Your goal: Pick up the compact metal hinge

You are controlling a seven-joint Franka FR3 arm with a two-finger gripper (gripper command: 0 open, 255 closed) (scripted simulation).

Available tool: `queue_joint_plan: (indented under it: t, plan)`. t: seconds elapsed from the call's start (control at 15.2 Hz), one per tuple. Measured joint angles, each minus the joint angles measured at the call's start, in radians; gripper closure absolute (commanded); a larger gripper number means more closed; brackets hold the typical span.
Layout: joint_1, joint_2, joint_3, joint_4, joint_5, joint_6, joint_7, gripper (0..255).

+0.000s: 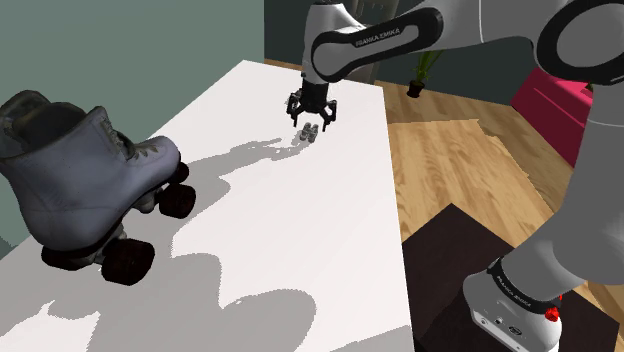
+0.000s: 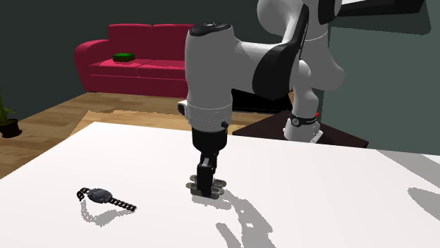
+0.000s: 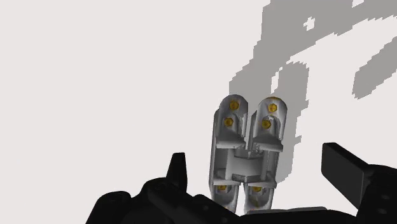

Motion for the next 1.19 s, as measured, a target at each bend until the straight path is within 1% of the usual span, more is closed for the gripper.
queue_joint_plan:
  t: [0.33,0.4,1.06,1.19]
  plan:
    - [0.003,0.027,-0.005,-0.023,-0.01,0.049,0.009,0]
    - [0.002,0.03,-0.006,-0.026,-0.01,0.054,0.008,255]
    - [0.002,0.03,-0.007,-0.027,-0.011,0.06,0.009,255]
    - [0.001,0.023,-0.005,-0.025,-0.009,0.048,0.007,255]
